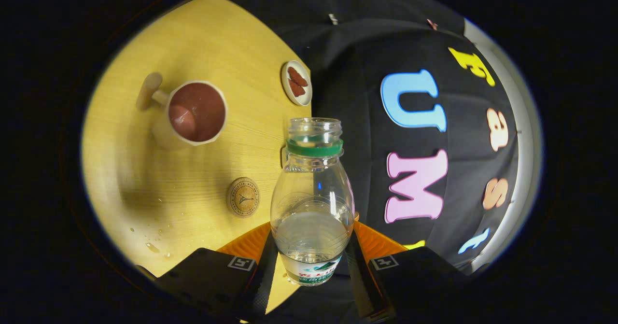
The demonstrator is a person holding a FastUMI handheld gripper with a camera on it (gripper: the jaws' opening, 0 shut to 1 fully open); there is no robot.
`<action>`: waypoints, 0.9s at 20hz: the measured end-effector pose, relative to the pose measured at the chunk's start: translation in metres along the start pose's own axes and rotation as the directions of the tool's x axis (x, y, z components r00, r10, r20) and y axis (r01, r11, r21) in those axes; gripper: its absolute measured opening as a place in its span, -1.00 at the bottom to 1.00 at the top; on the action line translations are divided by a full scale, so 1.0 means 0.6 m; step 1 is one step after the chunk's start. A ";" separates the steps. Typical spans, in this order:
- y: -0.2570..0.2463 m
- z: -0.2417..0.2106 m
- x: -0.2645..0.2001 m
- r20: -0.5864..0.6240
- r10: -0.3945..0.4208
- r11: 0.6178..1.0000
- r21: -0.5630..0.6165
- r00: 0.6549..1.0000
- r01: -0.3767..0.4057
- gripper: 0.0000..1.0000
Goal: Take the bottle from table, then pour the juice into the cup, finally place the bottle on the coaster
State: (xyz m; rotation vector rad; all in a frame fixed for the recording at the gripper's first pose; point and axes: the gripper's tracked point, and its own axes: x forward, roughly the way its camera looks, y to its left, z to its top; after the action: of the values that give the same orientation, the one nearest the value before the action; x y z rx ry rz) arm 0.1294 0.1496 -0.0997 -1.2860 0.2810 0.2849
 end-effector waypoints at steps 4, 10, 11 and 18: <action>-0.018 -0.001 -0.004 0.047 0.049 0.932 0.358 0.998 -0.062 0.43; -0.047 -0.003 0.023 0.123 0.069 0.744 0.655 0.990 -0.134 0.44; -0.050 -0.001 0.029 0.142 0.068 0.708 0.691 0.988 -0.148 0.44; -0.068 0.004 0.073 0.278 0.024 0.412 0.873 0.960 -0.263 0.43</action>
State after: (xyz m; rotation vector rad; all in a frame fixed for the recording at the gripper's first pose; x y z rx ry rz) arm 0.1853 0.1438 -0.0780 -0.1039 0.2884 0.3507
